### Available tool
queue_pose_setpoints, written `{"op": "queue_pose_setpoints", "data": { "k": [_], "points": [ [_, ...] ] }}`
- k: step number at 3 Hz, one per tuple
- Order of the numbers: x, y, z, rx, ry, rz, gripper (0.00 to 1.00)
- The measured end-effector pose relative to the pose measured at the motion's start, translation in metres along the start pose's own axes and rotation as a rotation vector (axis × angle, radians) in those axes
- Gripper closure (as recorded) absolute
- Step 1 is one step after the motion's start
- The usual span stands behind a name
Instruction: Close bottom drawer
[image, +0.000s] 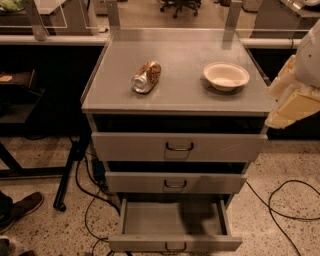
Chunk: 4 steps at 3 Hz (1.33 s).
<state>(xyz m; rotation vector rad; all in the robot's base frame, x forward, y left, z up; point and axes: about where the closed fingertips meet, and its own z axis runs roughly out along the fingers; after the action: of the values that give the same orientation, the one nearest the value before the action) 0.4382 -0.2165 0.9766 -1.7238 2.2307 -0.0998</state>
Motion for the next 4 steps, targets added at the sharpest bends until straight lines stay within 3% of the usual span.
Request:
{"op": "queue_pose_setpoints", "data": {
  "k": [2, 4],
  "points": [
    [0.0, 0.0, -0.0001, 0.0, 0.0, 0.0, 1.0],
    [0.0006, 0.0059, 0.0055, 0.019, -0.033, 0.013, 1.0]
  ]
}}
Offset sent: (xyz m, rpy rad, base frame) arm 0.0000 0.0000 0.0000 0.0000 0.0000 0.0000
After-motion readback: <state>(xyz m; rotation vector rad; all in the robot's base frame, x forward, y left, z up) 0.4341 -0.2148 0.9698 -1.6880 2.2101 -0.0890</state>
